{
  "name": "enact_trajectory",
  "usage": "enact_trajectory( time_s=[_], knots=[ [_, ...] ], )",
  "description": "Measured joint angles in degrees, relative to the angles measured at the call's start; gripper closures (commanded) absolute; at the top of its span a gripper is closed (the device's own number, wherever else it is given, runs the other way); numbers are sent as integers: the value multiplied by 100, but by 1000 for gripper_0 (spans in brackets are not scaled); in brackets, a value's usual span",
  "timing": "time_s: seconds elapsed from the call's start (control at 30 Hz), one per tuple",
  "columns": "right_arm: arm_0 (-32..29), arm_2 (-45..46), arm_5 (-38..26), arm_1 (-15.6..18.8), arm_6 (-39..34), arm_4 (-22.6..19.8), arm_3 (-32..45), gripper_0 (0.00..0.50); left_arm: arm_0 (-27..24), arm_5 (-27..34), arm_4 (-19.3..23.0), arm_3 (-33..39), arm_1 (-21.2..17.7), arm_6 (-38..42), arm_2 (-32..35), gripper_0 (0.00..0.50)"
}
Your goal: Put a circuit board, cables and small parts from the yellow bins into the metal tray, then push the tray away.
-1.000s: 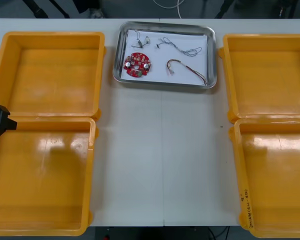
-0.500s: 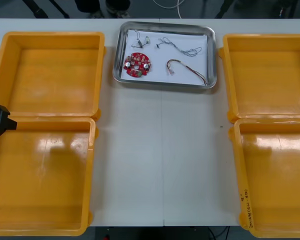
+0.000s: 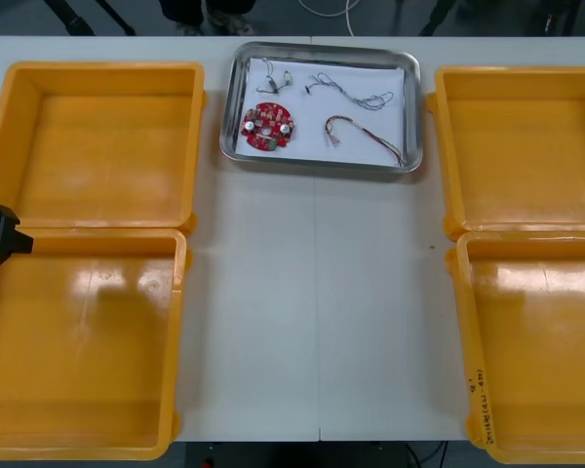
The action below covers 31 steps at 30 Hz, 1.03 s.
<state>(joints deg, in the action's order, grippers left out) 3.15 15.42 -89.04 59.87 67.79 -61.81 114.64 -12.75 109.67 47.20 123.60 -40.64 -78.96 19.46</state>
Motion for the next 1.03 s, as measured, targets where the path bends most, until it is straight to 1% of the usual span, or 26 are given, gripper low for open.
enact_trajectory(
  time_s=[0.33, 0.47, 1.03],
  knots=[
    [-9, 0, -198, 1, 0, -52, 0, 0, 0, 0, 0, 0, 0, 0, 0, 0],
    [-9, 0, -370, 1, 0, -48, 0, 0, 0, 0, 0, 0, 0, 0, 0, 0],
    [-10, 0, -383, 1, 0, -46, 0, 0, 0, 0, 0, 0, 0, 0, 0, 0]
  ],
)
